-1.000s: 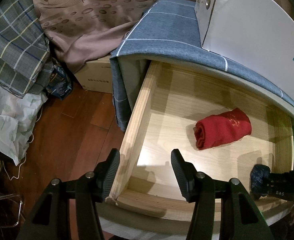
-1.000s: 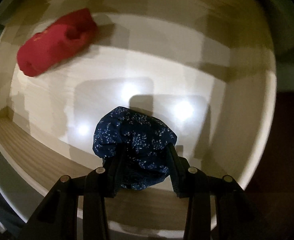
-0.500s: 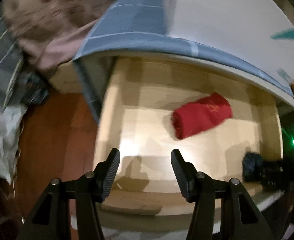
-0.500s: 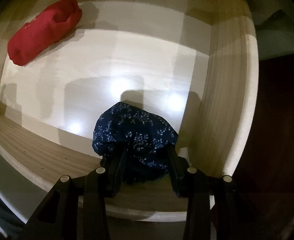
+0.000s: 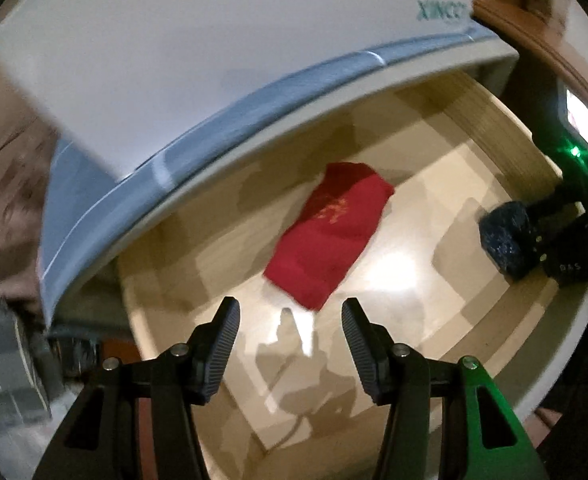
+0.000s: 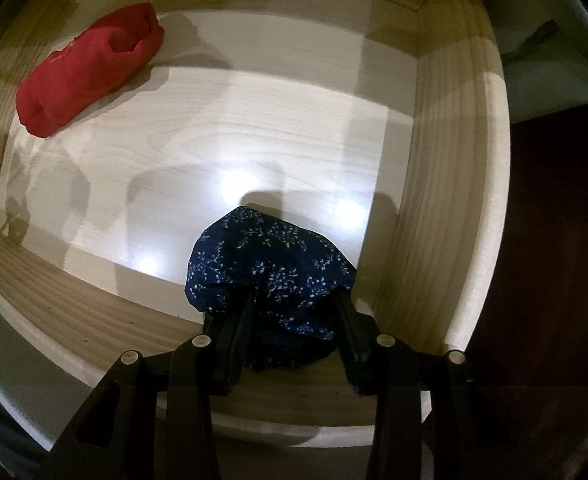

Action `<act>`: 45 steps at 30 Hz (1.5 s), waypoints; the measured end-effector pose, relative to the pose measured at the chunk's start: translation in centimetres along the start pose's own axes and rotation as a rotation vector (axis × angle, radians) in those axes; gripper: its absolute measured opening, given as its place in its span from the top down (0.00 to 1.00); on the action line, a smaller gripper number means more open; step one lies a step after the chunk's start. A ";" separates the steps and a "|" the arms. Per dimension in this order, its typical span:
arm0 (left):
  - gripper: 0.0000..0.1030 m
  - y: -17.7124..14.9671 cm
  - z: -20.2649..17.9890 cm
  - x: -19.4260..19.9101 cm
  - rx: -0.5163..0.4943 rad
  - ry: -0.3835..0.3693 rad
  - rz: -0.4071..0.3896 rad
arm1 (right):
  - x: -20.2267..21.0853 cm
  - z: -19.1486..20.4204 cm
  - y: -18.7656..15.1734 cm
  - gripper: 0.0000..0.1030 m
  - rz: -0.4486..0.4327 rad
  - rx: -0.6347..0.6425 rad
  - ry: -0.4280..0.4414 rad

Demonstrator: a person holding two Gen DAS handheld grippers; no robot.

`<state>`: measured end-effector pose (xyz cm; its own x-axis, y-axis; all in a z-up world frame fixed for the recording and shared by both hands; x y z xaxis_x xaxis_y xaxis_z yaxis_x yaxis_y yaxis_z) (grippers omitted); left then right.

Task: Take underwear out of drawer
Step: 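Close the left gripper on the red rolled sock while the right gripper holds the blue underwear, then lift the red sock with the left gripper toward the white box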

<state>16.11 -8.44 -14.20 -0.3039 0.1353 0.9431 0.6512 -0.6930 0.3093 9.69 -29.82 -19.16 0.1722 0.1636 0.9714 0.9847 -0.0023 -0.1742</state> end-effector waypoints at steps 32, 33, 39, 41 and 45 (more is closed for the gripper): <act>0.51 3.7 -1.1 -9.6 -0.110 -0.031 0.216 | -0.1 -1.1 0.4 0.61 -0.017 -0.009 0.005; 0.56 3.7 -1.1 -9.6 -0.106 -0.031 0.221 | -0.1 -1.1 0.4 0.61 -0.018 -0.009 0.005; 0.63 2.9 -0.6 -9.4 -0.069 -0.021 0.259 | 0.1 -0.8 0.3 0.61 -0.023 -0.010 0.004; 0.63 2.3 -0.2 -9.3 -0.048 -0.020 0.282 | 0.1 -0.8 0.3 0.61 -0.024 -0.010 0.004; 0.63 1.0 0.5 -9.0 0.007 -0.025 0.332 | 0.1 -0.9 0.4 0.61 -0.024 -0.010 0.005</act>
<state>19.82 -10.00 -22.33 -0.0567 -0.0796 0.9952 0.7164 -0.6975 -0.0150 10.10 -30.66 -19.01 0.1486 0.1592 0.9760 0.9888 -0.0079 -0.1493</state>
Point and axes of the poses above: each gripper's, at about its wrist camera, not at the fingertips, and x roughly against the way its jaws point, z to its left, y to its top, the point moved 10 cm from there along -x, roughly the way its jaws point, and after that the axes turned 2 degrees about -y, right-handed, at the moved point
